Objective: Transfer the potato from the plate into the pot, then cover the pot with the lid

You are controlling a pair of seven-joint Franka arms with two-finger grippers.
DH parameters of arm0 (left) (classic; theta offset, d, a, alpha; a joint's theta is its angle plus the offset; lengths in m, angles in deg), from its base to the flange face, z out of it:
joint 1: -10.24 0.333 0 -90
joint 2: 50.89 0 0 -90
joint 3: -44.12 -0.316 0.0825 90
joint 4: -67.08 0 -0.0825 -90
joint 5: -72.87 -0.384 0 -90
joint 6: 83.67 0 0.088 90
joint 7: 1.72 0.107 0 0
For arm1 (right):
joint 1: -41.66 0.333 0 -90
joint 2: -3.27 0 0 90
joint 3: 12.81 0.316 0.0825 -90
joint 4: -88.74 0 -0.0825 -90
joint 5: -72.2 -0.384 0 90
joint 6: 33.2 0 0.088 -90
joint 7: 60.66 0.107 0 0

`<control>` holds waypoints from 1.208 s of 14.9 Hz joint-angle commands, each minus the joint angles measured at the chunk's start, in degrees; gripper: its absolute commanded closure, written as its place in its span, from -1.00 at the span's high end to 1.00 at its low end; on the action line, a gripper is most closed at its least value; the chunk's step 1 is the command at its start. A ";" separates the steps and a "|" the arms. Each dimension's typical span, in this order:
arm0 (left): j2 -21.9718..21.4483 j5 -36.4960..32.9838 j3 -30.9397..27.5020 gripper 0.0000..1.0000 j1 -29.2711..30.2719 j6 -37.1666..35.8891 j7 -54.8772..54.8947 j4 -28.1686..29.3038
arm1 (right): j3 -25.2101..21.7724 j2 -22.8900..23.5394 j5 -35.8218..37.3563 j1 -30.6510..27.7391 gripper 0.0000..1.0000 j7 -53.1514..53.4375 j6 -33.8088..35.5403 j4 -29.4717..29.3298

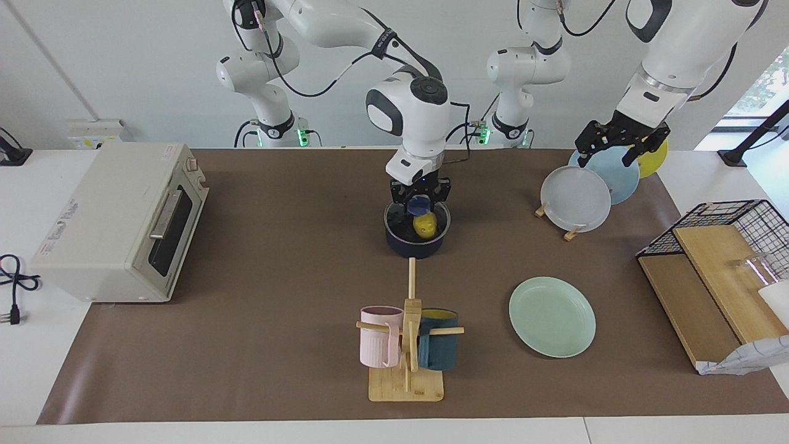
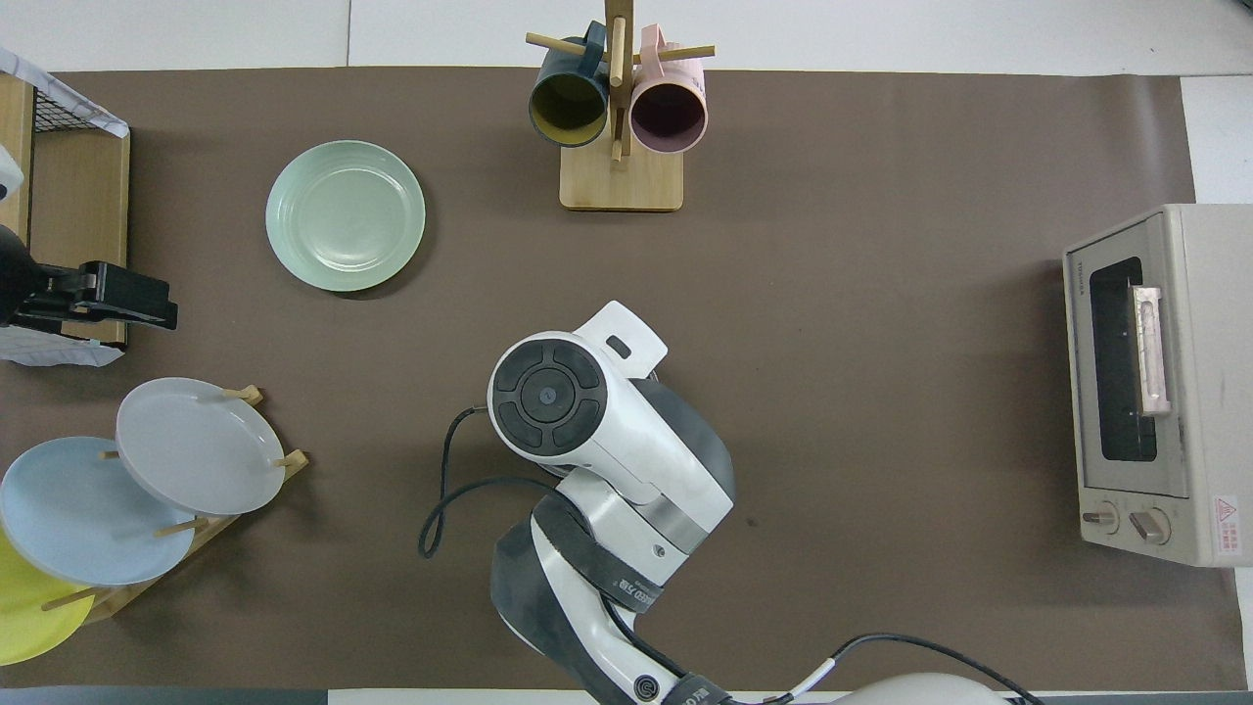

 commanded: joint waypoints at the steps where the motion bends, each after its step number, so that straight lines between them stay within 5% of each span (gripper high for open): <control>1: -0.40 0.40 1.57 1.00 2.09 -0.93 0.08 -0.01 | 0.23 -0.56 0.87 -0.30 -1.00 -0.15 -1.74 1.24; 18: -0.92 0.40 1.74 1.00 2.27 -0.23 -0.01 1.13 | 0.32 -0.82 -0.62 -2.15 -1.00 -1.55 -0.78 1.94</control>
